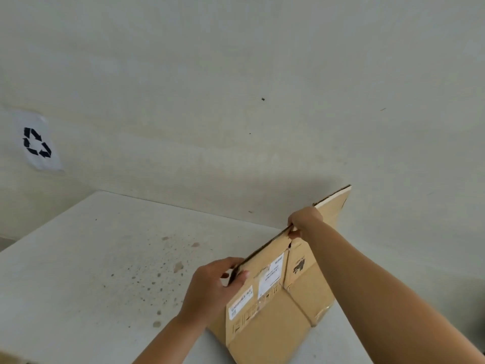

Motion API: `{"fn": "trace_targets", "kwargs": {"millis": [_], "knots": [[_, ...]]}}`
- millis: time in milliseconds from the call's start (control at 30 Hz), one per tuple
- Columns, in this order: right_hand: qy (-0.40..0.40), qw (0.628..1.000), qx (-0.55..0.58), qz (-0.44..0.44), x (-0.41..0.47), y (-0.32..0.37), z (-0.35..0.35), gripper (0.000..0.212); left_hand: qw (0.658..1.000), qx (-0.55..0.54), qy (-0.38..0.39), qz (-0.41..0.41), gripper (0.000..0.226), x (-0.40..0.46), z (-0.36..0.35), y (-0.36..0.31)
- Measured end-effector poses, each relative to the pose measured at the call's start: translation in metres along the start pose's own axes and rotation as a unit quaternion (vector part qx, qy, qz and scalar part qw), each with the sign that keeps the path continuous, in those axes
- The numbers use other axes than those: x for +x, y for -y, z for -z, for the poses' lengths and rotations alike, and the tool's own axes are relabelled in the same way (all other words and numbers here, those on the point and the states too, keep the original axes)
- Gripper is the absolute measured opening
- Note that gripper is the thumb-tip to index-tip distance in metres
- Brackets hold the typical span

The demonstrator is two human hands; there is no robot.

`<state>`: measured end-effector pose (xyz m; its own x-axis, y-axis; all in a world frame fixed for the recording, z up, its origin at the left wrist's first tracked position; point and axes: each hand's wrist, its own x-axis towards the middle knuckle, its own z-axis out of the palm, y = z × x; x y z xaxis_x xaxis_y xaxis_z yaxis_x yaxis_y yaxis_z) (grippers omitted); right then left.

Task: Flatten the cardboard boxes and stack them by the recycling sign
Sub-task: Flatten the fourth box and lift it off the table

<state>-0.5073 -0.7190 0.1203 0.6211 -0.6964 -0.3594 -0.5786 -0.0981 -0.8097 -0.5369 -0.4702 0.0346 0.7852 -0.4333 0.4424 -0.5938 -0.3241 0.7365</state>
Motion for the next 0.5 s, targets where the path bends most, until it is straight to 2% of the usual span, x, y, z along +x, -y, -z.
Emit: {"fn": "trace_targets", "kwargs": {"millis": [67,100,200,367,500], "knots": [[-0.006,0.999,0.046,0.004,0.003,0.018,0.008,0.009,1.0,-0.017,-0.018,0.016,0.031,0.003,0.005,0.0],[-0.001,0.998,0.046,0.037,-0.001,0.029,0.012,0.006,0.999,-0.022,-0.025,0.019,0.026,0.005,0.008,0.001],[0.006,0.99,0.125,0.073,-0.019,0.065,0.024,0.02,0.998,-0.017,-0.046,0.04,0.027,0.013,0.019,0.006],[0.07,0.97,0.215,0.091,-0.05,0.112,0.048,0.022,0.992,0.059,-0.055,0.094,0.03,0.018,0.054,0.019],[0.107,0.964,0.225,0.091,-0.06,0.118,0.058,0.02,0.987,0.11,-0.079,0.083,0.023,0.031,0.1,0.015]]}}
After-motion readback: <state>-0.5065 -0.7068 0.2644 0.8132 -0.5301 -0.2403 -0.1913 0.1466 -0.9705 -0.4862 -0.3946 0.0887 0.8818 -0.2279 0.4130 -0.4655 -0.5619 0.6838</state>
